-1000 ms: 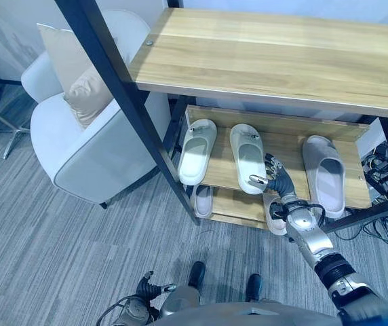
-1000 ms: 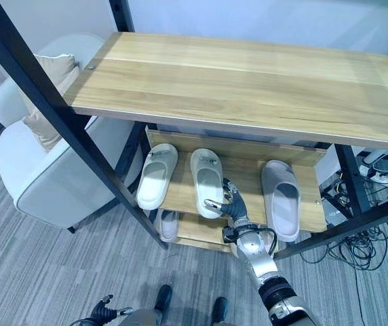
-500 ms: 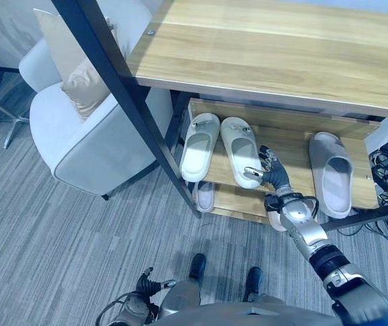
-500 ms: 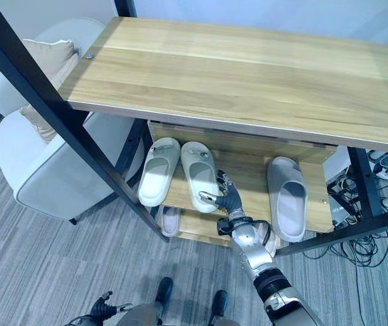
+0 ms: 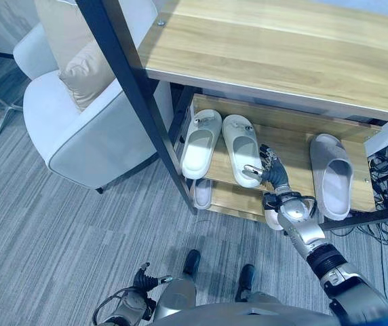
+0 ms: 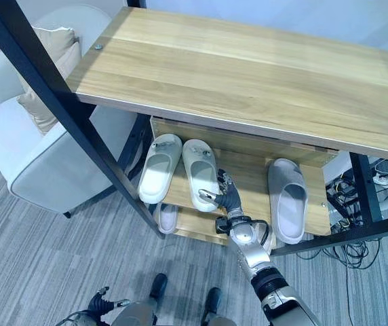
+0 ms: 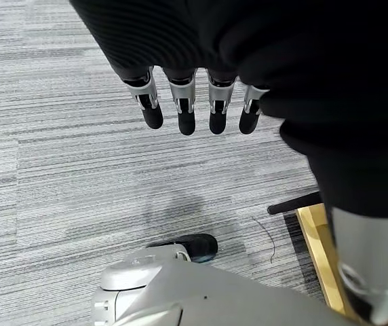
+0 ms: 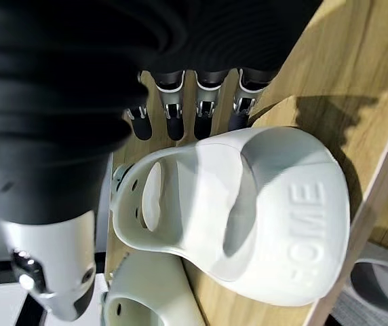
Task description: Arrange the slippers neatly on the shoe rack.
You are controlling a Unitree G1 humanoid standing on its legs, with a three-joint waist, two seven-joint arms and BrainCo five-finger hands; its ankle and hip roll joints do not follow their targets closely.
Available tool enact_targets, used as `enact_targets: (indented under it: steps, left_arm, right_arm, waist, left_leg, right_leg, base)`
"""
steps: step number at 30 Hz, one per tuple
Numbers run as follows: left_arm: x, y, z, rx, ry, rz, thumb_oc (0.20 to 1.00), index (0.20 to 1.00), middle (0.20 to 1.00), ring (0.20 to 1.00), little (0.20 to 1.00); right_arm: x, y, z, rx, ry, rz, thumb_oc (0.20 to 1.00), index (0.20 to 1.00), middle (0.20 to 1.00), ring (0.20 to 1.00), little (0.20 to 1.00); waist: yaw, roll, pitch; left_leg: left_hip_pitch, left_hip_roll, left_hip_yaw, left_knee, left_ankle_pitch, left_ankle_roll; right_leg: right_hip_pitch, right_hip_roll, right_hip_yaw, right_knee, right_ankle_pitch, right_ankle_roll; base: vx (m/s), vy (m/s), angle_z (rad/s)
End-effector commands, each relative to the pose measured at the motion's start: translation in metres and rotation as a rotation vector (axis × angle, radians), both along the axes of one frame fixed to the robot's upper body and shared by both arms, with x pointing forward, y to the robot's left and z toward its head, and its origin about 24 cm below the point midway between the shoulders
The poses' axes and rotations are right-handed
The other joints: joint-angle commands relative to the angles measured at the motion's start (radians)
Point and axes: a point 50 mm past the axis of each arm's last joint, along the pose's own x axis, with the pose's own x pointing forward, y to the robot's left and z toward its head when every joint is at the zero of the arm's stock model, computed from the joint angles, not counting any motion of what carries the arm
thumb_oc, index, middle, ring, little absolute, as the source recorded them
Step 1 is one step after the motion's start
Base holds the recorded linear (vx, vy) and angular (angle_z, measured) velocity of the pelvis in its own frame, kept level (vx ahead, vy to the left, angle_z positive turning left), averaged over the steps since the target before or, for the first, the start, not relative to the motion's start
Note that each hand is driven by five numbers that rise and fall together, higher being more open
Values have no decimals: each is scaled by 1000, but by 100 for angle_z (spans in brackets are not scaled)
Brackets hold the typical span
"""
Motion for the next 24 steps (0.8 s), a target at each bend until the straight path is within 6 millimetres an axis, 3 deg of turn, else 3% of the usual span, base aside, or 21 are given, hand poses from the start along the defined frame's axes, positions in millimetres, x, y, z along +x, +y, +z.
enact_targets:
  steps: [1, 7, 14, 24]
  left_arm:
    - [-1, -16, -5, -11, 40, -27, 1000, 1000, 1000, 1000, 1000]
    - [-10, -20, -8, -16, 69, -14, 1000, 1000, 1000, 1000, 1000]
    - [-16, -23, -10, -31, 83, -5, 1000, 1000, 1000, 1000, 1000]
    - [-16, -25, -11, -57, 92, -18, 1000, 1000, 1000, 1000, 1000]
  right_arm:
    - [-1, 10, 12, 50, -68, 32, 1000, 1000, 1000, 1000, 1000]
    - [-11, -4, 4, 16, -47, -26, 1000, 1000, 1000, 1000, 1000]
    - [-16, -19, 12, 63, -111, -104, 1000, 1000, 1000, 1000, 1000]
    - [-25, 8, -15, 70, 23, 48, 1000, 1000, 1000, 1000, 1000]
  waist:
    - [18, -9, -21]
    - [-1, -11, -36]
    - [-18, -5, -36]
    - [-25, -9, -34]
  left_leg:
    - [-3, -7, 57, 6, -68, -21]
    - [22, -4, 72, 6, -80, -18]
    - [31, 0, 80, 6, -82, -18]
    - [32, 3, 94, 6, -83, -19]
  right_leg:
    - [64, -82, 5, 7, -64, 96]
    - [79, -78, 17, 7, -69, 94]
    - [81, -76, 26, 7, -69, 93]
    - [71, -72, 38, 7, -67, 92]
  base:
    - [0, 0, 0]
    - [8, 15, -4]
    - [1, 5, -2]
    - [0, 3, -4]
